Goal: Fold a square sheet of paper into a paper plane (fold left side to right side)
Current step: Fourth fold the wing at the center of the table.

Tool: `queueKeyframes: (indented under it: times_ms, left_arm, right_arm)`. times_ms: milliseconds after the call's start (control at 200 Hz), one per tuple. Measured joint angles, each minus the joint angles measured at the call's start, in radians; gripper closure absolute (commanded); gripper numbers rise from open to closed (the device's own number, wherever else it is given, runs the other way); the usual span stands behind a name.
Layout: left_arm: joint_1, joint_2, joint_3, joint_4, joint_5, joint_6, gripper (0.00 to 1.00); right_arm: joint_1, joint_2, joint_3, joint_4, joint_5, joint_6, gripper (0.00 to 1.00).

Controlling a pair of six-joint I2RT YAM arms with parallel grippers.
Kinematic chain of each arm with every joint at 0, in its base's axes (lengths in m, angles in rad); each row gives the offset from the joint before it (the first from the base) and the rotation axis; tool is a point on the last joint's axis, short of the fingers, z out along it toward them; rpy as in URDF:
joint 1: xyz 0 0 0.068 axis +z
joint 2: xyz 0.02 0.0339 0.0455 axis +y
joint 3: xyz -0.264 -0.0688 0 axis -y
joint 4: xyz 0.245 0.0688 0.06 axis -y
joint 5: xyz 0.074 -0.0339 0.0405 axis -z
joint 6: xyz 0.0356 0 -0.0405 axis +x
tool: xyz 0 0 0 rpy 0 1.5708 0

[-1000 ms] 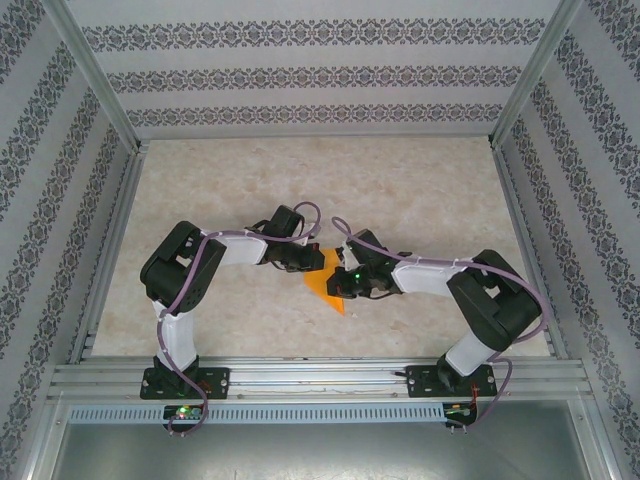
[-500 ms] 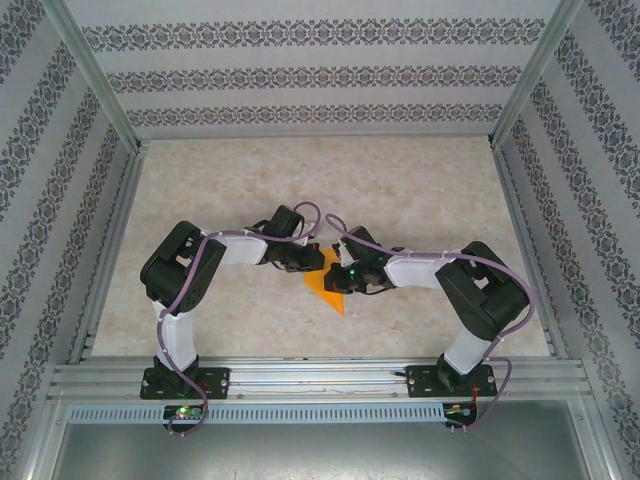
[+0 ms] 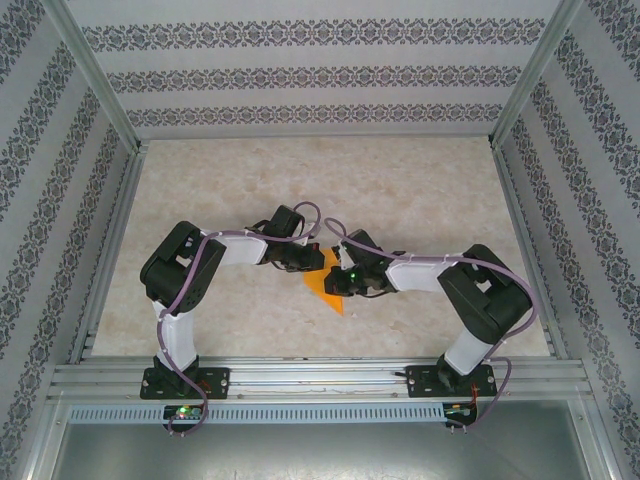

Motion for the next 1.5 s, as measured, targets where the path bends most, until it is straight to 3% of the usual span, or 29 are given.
queueKeyframes:
  times_ms: [1259, 1499]
  left_arm:
    - [0.000, 0.000, 0.005, -0.009, -0.001, 0.000, 1.00]
    - [0.001, 0.000, 0.008, -0.010, -0.004, 0.000, 0.96]
  right_arm:
    - [0.079, -0.188, -0.204, 0.043, 0.036, 0.111, 1.00]
    - [0.082, -0.280, -0.247, -0.048, 0.033, 0.128, 0.98]
